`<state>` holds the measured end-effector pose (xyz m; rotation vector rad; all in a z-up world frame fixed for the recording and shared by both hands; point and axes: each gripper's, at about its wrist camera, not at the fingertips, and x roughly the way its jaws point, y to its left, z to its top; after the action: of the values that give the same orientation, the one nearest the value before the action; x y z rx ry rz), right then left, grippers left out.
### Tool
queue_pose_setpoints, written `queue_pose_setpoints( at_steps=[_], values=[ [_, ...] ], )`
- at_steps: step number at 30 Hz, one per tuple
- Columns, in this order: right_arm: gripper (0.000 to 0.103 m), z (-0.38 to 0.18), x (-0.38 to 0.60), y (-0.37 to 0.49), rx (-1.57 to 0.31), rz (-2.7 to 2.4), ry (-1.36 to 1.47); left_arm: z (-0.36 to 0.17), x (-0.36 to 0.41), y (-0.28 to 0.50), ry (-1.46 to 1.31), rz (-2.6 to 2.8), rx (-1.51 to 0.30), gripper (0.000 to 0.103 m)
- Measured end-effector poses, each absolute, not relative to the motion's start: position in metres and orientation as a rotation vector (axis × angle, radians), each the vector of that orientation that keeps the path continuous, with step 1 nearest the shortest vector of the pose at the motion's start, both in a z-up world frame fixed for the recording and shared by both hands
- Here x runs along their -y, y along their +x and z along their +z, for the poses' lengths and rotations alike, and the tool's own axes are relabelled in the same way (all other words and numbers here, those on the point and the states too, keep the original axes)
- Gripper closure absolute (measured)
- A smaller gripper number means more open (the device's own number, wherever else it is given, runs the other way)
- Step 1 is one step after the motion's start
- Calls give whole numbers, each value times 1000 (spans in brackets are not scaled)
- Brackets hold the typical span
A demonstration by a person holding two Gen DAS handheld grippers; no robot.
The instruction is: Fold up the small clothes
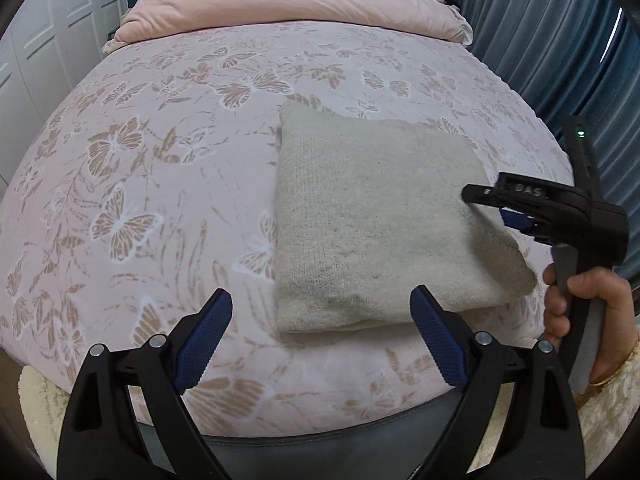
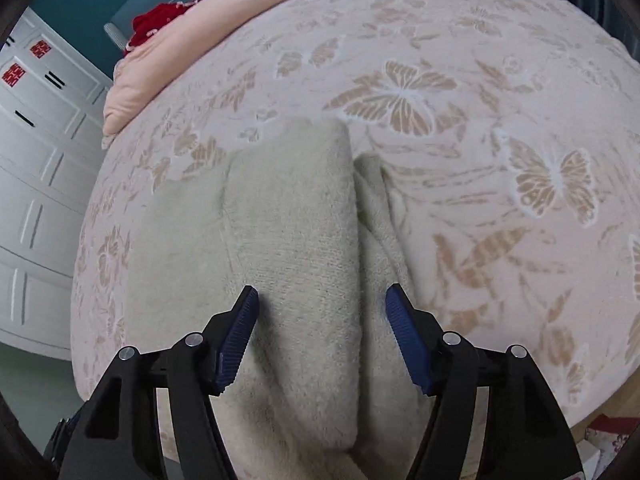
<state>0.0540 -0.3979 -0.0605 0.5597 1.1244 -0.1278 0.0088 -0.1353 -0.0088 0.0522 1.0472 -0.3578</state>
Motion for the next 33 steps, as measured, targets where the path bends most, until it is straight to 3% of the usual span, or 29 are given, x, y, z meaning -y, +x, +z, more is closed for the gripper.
queue_pose_setpoints(
  at_steps=[1,3,7,11,19,22,24,25,30,33],
  values=[
    [88,-62,393,57,-1131,-123,522,-10,139,8,67,-362,-1050,15],
    [90,-39,389,57,-1058,-110,477,-11,142,7,95,-363,-1054,14],
    [92,-5,397,55,-918,-117,449,-19,145,8,114,-352,-1071,14],
    [88,-89,402,73,-1195,-155,381,-27,148,11,109,-337,-1094,14],
    [81,14,375,27,-861,-142,359,-33,148,8,143,-336,-1097,12],
    [82,-17,352,21,-974,-105,303,-36,145,10,106,-331,-1121,12],
    [92,-72,345,19,-1121,-102,292,-37,142,11,75,-334,-1132,12],
    [92,-78,345,13,-1081,-103,302,-36,141,12,58,-339,-1139,12],
    [90,-19,349,10,-981,-62,390,-21,140,25,-9,-356,-1112,12],
    [92,-34,355,11,-1036,-112,350,-22,148,43,-55,-382,-1124,12]
  ],
)
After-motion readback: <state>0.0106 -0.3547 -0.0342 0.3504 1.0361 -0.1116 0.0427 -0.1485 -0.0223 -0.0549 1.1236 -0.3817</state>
